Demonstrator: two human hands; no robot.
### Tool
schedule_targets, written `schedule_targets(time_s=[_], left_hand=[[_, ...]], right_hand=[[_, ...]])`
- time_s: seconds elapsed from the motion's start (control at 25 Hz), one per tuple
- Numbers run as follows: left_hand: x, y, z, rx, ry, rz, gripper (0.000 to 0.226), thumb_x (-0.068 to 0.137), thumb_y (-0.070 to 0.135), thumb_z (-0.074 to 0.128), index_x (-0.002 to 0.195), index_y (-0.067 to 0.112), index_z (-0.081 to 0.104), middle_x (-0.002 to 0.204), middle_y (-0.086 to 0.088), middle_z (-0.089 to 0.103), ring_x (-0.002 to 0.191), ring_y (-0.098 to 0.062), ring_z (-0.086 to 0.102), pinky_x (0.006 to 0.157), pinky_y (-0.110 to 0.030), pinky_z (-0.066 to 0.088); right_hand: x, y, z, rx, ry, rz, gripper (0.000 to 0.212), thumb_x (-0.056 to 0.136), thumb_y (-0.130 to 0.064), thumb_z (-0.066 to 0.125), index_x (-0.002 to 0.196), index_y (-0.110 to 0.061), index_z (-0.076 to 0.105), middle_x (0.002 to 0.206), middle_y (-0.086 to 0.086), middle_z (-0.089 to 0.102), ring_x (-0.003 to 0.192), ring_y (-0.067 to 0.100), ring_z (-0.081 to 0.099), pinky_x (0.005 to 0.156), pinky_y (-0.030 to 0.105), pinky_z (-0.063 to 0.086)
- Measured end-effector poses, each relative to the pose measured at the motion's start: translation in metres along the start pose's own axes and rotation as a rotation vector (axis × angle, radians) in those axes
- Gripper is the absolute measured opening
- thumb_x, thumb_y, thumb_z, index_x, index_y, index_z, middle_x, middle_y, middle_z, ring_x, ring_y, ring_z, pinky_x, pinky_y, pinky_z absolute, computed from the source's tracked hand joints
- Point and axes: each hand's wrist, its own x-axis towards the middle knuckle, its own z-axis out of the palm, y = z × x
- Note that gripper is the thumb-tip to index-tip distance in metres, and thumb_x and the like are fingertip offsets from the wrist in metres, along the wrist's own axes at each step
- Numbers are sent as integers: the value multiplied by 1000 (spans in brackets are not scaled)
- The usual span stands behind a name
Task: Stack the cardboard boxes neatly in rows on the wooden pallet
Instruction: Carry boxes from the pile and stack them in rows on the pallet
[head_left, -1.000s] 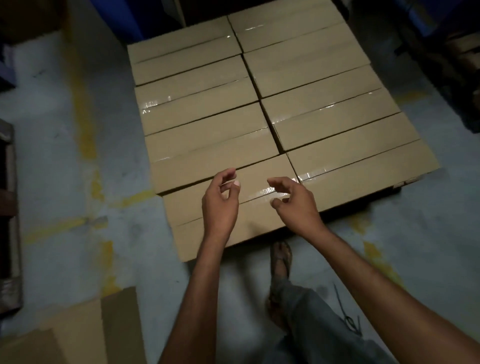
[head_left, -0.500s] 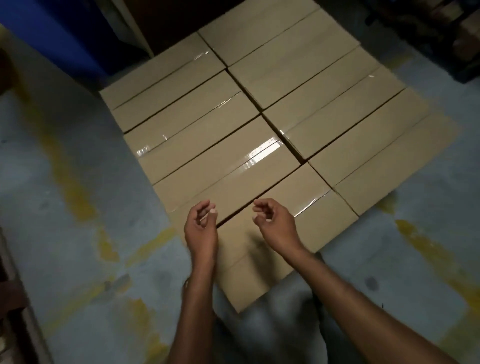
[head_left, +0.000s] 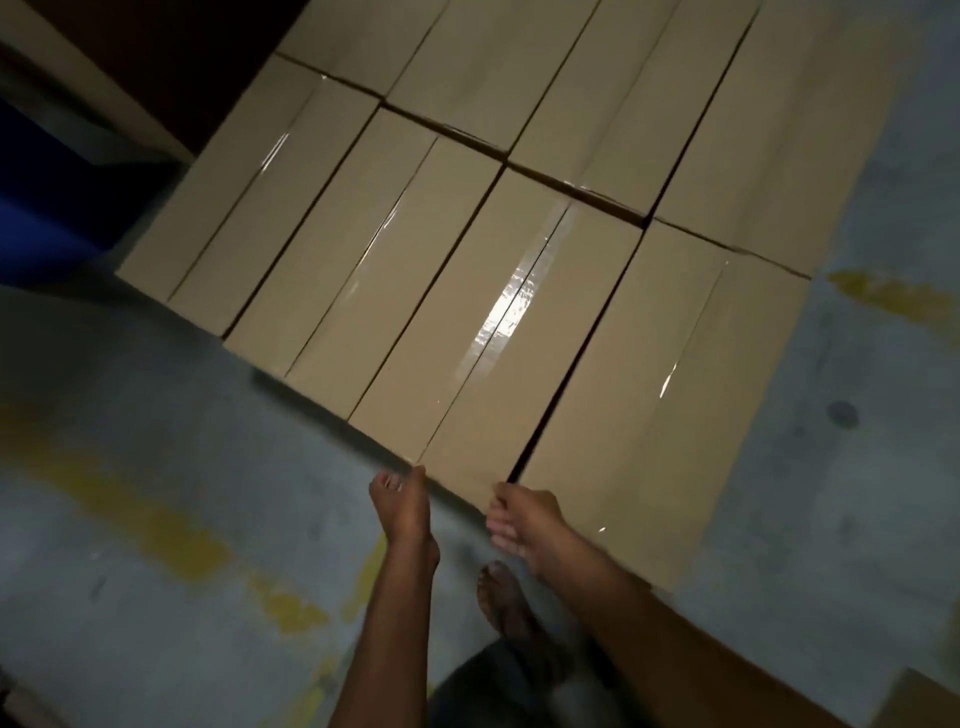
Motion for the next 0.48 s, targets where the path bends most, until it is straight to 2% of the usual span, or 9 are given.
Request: schedule_targets(time_s=[0.08, 0.12, 0.2, 0.24, 0.28, 0.36, 0.44, 0.48], left_hand=[[35, -15, -3, 41, -57, -92, 68, 98, 22, 67, 156, 12, 33, 153, -15, 45, 134, -34, 49, 111, -49, 44], [53, -20, -1, 56, -97, -111, 67, 99, 27, 66, 155, 10, 35, 152, -17, 46, 133, -36, 50, 107, -50, 47], [77, -18, -2, 57, -188, -117, 57, 102, 38, 60, 145, 4, 47, 141, -20, 56, 122, -37, 58, 89, -45, 55], [86, -12, 2, 37, -225, -105, 54, 102, 43, 58, 137, 1, 53, 133, -22, 61, 115, -37, 62, 79, -41, 58], [93, -6, 6, 19, -257, -106, 56, 102, 45, 57, 130, -3, 57, 125, -24, 64, 107, -38, 65, 68, -38, 61], [100, 1, 7, 48, -304, -117, 61, 99, 44, 62, 129, -9, 56, 119, -27, 65, 101, -38, 68, 53, -32, 61], [98, 6, 10, 96, -324, -79, 61, 98, 39, 67, 130, -12, 54, 119, -29, 65, 99, -39, 69, 49, -29, 60], [98, 4, 11, 120, -341, -64, 59, 98, 36, 68, 128, -13, 55, 119, -29, 65, 98, -39, 70, 49, -28, 59]], right_hand=[[11, 20, 16, 95, -74, 200, 41, 100, -41, 64, 78, -7, 58, 70, 11, 58, 57, 20, 55, 52, 28, 47], [17, 22, 26, 183, -132, 264, 48, 99, -48, 62, 88, -2, 60, 83, 14, 62, 69, 23, 61, 59, 32, 52], [28, 23, 43, 431, -188, 321, 65, 99, -52, 60, 125, 7, 55, 121, 22, 63, 108, 31, 64, 84, 36, 55], [34, 20, 53, 566, -171, 293, 70, 99, -50, 60, 140, 5, 48, 135, 25, 58, 125, 34, 59, 97, 38, 52], [40, 15, 62, 683, -139, 247, 69, 100, -47, 60, 145, 2, 44, 139, 26, 55, 133, 34, 54, 105, 39, 47], [47, 11, 79, 833, -47, 180, 61, 100, -43, 59, 144, -2, 47, 120, 26, 62, 128, 34, 56, 108, 40, 46], [53, 10, 87, 909, 26, 152, 55, 101, -40, 60, 138, -1, 51, 97, 23, 61, 118, 35, 60, 106, 40, 48], [55, 12, 87, 946, 38, 136, 53, 100, -39, 61, 136, 0, 52, 95, 22, 60, 118, 36, 60, 105, 40, 49]])
